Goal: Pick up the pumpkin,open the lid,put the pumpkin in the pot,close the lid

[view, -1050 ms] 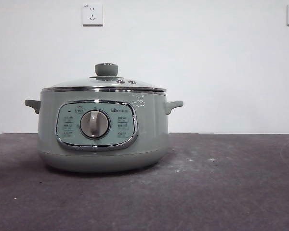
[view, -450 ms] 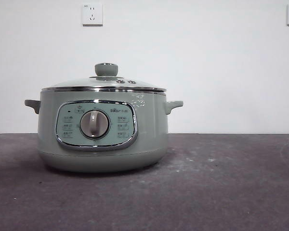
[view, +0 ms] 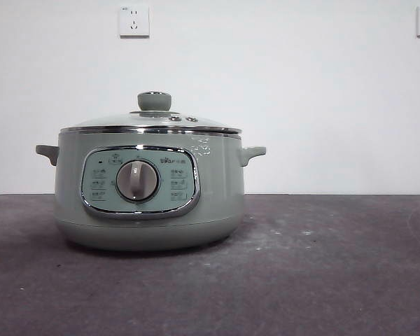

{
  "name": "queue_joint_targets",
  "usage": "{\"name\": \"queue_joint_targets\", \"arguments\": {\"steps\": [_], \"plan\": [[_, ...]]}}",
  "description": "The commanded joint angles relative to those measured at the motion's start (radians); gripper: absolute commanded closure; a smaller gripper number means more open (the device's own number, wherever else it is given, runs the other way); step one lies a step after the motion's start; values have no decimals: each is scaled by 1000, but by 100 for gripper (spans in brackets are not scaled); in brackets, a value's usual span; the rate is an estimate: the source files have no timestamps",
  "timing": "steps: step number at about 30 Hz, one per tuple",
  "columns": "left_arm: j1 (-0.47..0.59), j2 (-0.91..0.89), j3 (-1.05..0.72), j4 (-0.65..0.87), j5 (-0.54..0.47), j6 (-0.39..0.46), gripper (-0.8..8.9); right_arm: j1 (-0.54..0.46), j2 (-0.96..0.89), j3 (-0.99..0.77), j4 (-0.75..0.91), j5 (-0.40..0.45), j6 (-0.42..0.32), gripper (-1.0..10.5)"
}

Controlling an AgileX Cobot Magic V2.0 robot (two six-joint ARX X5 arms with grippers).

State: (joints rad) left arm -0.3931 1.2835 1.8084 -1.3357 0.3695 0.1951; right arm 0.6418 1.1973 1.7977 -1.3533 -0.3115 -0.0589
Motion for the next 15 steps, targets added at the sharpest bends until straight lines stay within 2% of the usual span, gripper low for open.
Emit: {"name": "queue_joint_targets", "arguments": {"steps": [1, 8, 10, 15], "plan": [[0, 2, -2, -45, 1, 11, 817, 0, -3, -2, -10, 0, 6, 946], [1, 2, -2, 5, -30, 19, 817, 0, -6, -1, -11, 0, 6, 946], [7, -6, -2, 18, -45, 52, 817, 0, -7, -2, -11, 0, 6, 946], [83, -77, -3, 190, -23, 70, 817, 0, -7, -1, -11, 0, 6, 946]]}}
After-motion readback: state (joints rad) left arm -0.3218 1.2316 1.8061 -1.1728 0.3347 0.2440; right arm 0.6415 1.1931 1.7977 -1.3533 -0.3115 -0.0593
